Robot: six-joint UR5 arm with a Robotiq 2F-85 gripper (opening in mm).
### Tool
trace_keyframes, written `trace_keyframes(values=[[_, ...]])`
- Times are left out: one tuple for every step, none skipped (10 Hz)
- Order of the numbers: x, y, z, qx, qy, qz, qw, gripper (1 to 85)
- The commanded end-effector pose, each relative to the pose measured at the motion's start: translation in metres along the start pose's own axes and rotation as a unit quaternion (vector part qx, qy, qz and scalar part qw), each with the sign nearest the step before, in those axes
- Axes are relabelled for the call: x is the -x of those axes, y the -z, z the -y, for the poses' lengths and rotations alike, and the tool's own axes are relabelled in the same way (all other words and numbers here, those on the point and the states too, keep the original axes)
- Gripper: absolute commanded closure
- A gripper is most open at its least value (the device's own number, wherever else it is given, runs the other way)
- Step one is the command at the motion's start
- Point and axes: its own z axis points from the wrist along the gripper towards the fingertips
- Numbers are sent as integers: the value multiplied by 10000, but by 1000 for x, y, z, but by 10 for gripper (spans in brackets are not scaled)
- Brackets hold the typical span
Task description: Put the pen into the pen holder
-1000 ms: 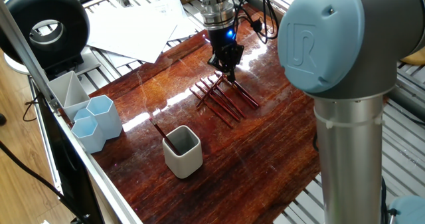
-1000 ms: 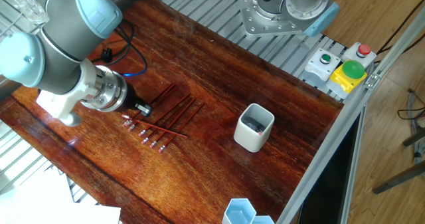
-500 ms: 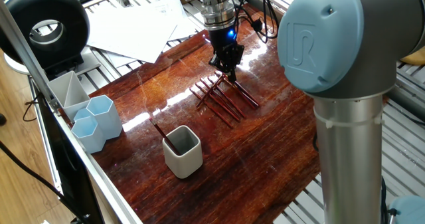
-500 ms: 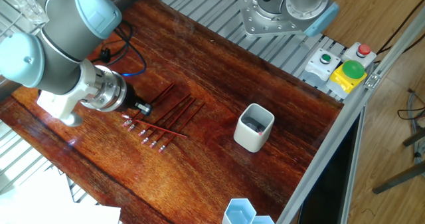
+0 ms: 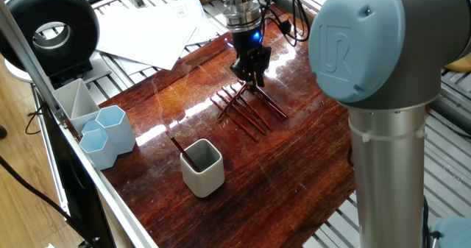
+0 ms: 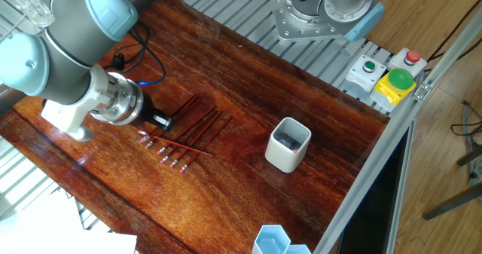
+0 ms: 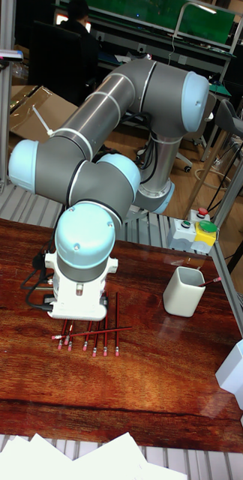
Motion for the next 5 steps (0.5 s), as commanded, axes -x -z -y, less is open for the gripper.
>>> trace_keyframes(values=[[6,-1,-2,78,-14,84,9999,183],[8,-2,-1,70,-79,99,9999,197],[10,-5,2,49,-142,105,9998,217],[14,-8,3,63,-197,129,9997,230],[18,-9,5,40,-290,190,9994,270]])
